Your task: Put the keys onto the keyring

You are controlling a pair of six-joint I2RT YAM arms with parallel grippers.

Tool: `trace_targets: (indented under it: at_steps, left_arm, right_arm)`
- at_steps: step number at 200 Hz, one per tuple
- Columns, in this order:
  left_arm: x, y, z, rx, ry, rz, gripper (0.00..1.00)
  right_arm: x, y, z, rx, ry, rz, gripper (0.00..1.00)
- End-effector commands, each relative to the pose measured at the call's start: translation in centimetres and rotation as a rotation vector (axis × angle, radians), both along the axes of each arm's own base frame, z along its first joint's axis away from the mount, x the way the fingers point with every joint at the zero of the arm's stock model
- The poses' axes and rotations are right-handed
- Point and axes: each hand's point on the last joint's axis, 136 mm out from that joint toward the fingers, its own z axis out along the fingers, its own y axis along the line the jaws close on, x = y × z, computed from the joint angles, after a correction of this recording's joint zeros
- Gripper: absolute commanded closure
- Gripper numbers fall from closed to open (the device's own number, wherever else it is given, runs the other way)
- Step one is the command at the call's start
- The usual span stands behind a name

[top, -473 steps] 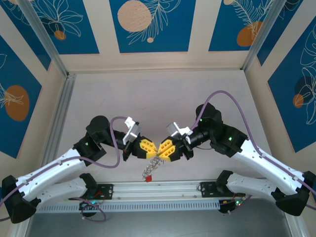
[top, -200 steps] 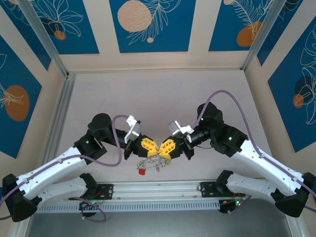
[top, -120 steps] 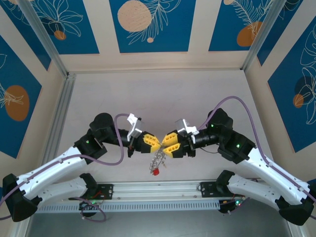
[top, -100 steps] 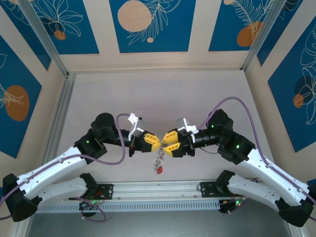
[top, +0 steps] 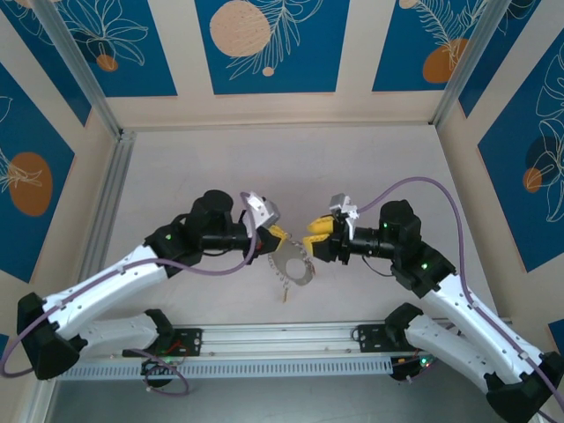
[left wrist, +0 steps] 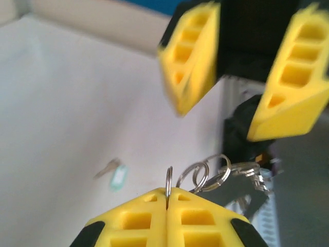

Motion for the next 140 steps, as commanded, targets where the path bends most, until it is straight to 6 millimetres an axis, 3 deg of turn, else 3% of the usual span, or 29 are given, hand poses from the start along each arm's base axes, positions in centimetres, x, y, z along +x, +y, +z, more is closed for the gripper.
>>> trace_targets:
  at_steps: [1, 70, 115, 140]
  left_arm:
    - [2.0, 1.7, -4.2, 0.218, 0.015, 0.112, 1.00]
    - [6.7, -0.6, -11.9, 0.454, 0.107, 0.185, 1.00]
    - [4.4, -1.4, -16.3, 0.455, 0.303, 0.138, 1.00]
    - [3.3, -1.1, -17.2, 0.433, 0.360, 0.140, 1.00]
  right_arm:
    - [1.9, -1.4, -1.2, 0.006, 0.064, -0.124, 0.58]
    - [6.0, -4.5, -5.3, -0.031, 0.218, -0.317, 0.58]
    - [7.6, -6.2, -7.6, -0.011, 0.317, -0.380, 0.58]
    - [8.5, -6.4, -8.6, 0.004, 0.356, -0.386, 0.58]
